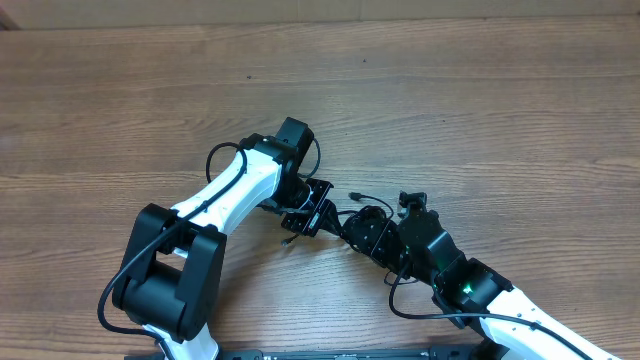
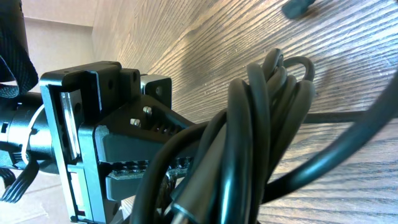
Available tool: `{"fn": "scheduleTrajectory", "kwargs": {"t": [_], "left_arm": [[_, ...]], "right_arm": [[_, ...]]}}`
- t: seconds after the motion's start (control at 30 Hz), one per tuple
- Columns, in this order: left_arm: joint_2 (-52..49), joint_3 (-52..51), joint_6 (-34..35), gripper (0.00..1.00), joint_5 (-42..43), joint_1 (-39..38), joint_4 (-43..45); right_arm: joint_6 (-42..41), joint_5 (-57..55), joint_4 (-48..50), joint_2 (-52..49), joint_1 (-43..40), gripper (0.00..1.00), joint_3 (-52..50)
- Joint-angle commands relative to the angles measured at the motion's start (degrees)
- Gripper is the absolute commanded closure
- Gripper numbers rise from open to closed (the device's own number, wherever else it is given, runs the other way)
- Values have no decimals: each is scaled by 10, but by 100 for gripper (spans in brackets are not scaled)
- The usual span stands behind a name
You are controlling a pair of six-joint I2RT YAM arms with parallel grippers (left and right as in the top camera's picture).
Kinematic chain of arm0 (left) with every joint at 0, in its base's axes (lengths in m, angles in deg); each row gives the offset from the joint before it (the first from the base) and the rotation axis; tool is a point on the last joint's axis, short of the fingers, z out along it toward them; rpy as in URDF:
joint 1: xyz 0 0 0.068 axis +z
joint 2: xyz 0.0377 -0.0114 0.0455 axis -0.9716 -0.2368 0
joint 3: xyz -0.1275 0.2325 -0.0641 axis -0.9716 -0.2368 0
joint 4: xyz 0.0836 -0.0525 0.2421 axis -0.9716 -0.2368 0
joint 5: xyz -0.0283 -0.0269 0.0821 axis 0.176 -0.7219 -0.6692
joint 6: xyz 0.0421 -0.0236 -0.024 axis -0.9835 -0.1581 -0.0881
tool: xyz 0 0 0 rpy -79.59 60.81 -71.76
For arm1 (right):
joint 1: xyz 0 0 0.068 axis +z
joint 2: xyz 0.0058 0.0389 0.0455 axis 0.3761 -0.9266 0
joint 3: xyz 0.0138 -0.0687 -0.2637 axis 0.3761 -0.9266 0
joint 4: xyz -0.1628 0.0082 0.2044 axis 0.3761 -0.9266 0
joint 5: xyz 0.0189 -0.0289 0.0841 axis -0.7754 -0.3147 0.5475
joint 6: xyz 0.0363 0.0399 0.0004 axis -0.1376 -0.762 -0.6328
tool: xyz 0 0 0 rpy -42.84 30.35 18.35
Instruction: Untangle cables
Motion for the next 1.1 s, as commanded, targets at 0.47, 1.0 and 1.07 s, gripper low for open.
{"fn": "scheduleTrajectory", "kwargs": {"t": [0.47,1.0,1.07], "left_arm": [[-9,-2,-59,96,-58,24,9],[-9,-2,-246,96,-51,148,-76],[-9,-2,-279,96,-52,159,-98]], "right_arm": [[5,4,-61,3,2,79,2],[5,-44,-228,2,2,81,2],[5,-52,-233,2,2,77,1]]}}
